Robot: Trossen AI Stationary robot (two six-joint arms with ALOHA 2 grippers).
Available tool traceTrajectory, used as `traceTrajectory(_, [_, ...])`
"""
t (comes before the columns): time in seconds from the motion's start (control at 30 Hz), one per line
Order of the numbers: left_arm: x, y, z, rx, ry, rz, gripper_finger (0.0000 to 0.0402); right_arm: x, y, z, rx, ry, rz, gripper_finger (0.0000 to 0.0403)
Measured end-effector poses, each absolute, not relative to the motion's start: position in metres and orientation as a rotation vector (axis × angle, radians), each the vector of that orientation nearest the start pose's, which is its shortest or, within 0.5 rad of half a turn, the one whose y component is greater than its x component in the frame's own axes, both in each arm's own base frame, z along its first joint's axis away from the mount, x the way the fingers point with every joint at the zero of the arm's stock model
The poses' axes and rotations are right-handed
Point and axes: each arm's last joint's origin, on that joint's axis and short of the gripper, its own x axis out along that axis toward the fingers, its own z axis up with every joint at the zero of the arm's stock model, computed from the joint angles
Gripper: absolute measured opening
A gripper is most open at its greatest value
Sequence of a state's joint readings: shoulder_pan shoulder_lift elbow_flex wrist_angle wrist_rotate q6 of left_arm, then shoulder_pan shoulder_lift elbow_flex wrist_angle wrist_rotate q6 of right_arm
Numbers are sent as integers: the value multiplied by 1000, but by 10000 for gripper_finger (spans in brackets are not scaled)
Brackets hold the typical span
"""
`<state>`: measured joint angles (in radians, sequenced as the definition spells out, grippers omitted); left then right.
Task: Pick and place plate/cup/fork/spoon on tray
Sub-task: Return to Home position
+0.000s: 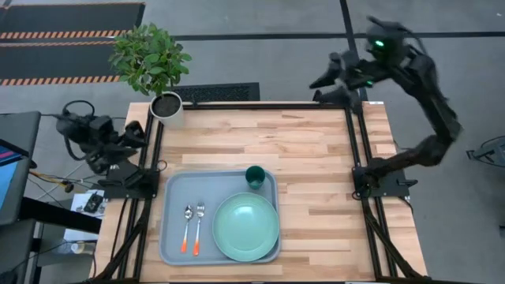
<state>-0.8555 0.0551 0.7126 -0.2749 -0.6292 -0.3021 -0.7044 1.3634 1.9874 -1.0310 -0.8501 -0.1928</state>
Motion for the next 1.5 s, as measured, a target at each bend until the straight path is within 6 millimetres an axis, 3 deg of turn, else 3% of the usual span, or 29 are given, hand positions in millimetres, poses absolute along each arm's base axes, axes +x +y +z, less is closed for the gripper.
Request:
traceTrajectory(0.17, [2,22,350,-460,-306,-317,144,148,-96,507,91,235,161,238])
traceTrajectory(0.37, [7,10,342,-431,-299,-446,144,141,-81,461,122,68,186,238])
traceTrajectory(0.47, [13,2,336,-425,-330,-503,144,138,-76,428,166,-35,195,238])
traceTrajectory(0.7, [36,-24,299,-481,-350,-478,144,115,-63,353,273,-239,109,238])
traceTrajectory(1.13, [58,-45,232,-578,-499,-429,144,72,-33,271,376,-466,131,238])
traceTrajectory(1.4, [66,-43,219,-569,-469,-360,144,74,-26,219,458,-486,180,238])
traceTrajectory(1.5, [70,-42,216,-537,-446,-330,144,81,-24,212,481,-444,156,238])
